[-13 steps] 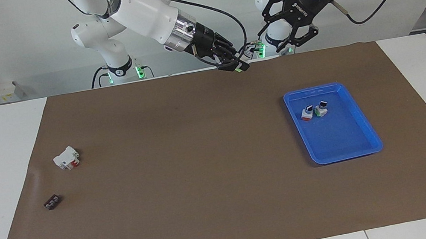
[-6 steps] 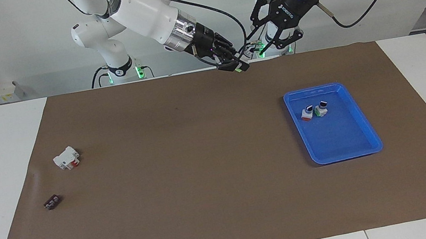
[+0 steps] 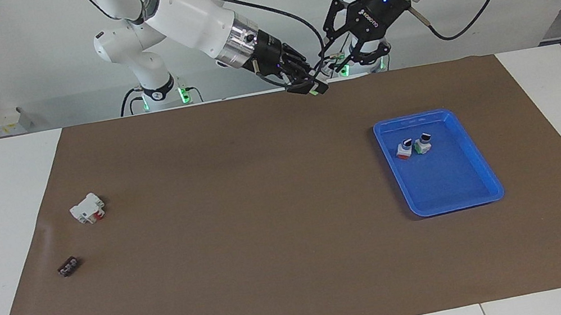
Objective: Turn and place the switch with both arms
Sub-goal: 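Hold the switch with the right gripper while the left gripper reaches it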
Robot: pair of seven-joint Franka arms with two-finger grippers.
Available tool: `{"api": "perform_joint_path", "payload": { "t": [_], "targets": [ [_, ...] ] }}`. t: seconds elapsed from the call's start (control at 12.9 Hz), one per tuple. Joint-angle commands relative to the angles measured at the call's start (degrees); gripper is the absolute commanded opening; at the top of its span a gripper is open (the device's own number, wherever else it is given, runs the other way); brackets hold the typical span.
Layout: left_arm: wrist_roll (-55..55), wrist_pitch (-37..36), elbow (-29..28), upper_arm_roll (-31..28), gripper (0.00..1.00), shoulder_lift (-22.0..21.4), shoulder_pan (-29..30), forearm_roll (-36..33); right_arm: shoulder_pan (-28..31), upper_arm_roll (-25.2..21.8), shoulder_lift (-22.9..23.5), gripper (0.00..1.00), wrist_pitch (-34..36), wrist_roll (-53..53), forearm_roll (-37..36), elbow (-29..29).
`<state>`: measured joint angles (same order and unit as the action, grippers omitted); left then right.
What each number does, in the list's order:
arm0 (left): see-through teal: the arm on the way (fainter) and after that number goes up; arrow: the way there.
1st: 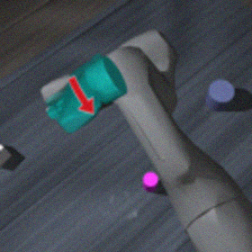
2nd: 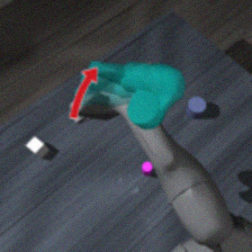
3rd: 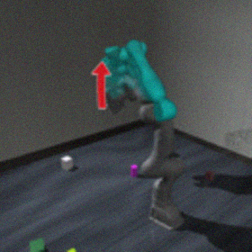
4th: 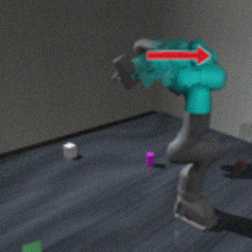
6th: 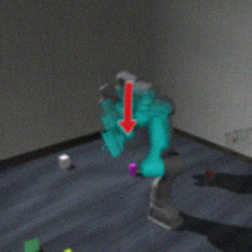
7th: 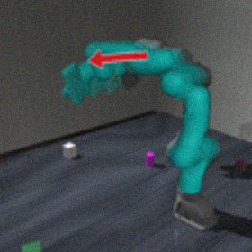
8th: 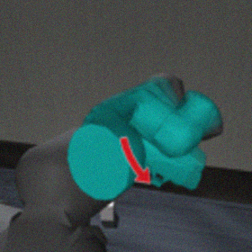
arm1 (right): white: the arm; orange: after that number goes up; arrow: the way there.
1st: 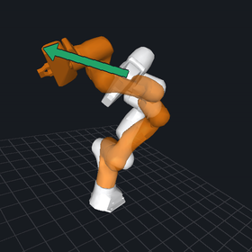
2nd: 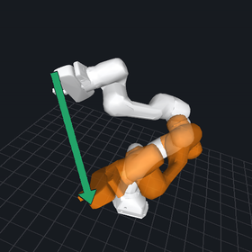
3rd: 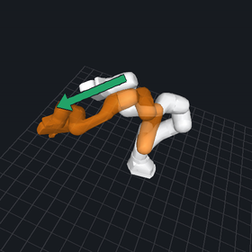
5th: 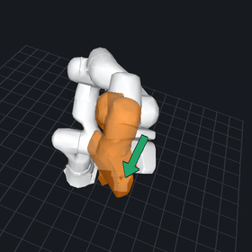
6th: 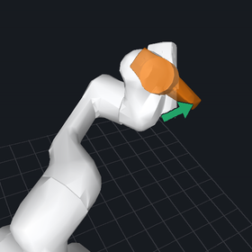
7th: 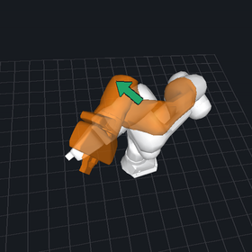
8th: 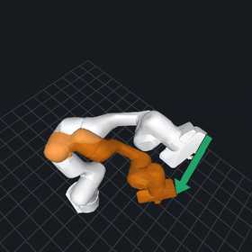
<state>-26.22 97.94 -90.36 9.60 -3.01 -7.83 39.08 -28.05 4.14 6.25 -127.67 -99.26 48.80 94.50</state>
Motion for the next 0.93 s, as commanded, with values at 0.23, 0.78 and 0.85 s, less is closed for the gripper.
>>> {"api": "perform_joint_path", "payload": {
  "t": [0.23, 0.78, 0.85],
  "targets": [
    [-2.2, 2.8, -2.4, -0.7, 0.0, -1.8, -0.7, 0.4, 0.5, 0.3, -0.4, 0.0, -0.6, 0.4, 0.5, 0.6],
    [23.3, 1.6, -2.4, 0.1, 0.0, -2.0, -2.5, 0.4, 0.5, 0.3, -0.4, 0.0, -0.6, 0.5, 0.5, 0.5],
    [29.9, 1.6, -2.4, 0.1, 0.0, -2.0, -3.2, 0.4, 0.5, 0.3, -0.4, 0.0, -0.6, 0.5, 0.5, 0.5]
  ]
}}
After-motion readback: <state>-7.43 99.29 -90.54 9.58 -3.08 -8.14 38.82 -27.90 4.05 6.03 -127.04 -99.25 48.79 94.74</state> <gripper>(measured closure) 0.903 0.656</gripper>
